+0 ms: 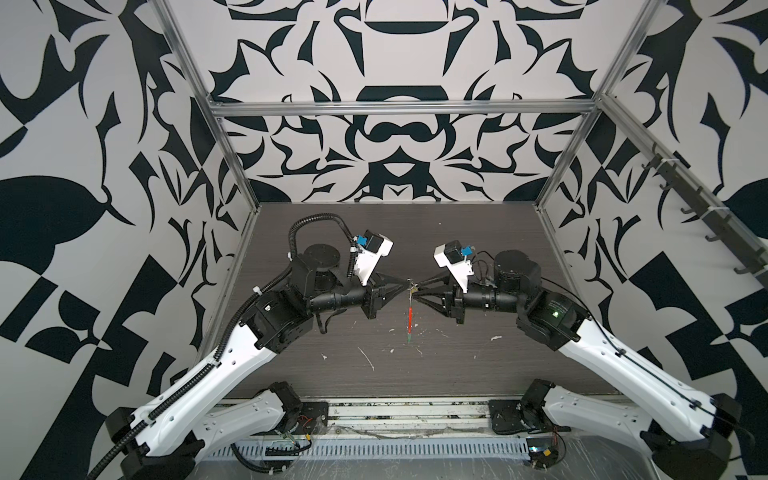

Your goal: Remove the keys from the keyring

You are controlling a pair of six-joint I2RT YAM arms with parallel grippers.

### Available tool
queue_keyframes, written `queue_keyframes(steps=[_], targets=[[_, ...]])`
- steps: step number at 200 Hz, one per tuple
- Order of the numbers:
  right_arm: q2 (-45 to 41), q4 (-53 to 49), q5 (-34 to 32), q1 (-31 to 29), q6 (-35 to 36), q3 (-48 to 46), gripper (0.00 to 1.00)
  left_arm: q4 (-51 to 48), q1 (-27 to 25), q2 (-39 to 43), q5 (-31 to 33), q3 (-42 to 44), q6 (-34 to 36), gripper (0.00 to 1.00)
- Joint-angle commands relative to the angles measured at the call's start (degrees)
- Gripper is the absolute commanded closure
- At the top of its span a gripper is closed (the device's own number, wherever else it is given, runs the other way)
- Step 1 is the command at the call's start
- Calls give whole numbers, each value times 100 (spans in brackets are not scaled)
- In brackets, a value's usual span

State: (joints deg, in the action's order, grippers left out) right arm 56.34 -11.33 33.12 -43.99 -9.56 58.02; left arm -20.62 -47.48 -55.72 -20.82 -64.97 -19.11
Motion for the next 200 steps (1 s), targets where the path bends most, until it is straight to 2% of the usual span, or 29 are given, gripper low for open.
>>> queue_keyframes(steps=[1,33,60,87,159,188,200], targets=[[-60,104,-66,-22,103,264,74,121,29,126,20,66,-1,100],[-50,40,-92,-23,178,362,76,124,29,108,-23,63,2,100],[-59,-72,-253,-23,282,454,66,103,29,106,-43,61,4,100],[-34,-129,-216,-31,349,520,65,106,29,119,-52,55,4,100],[44,-141,-34,-66,390,544,86,163,29,114,-33,51,-31,100],[49,-132,-60,-105,394,535,100,198,29,123,47,63,-73,100],[36,-116,-124,-111,394,526,100,242,29,132,111,81,-120,100]])
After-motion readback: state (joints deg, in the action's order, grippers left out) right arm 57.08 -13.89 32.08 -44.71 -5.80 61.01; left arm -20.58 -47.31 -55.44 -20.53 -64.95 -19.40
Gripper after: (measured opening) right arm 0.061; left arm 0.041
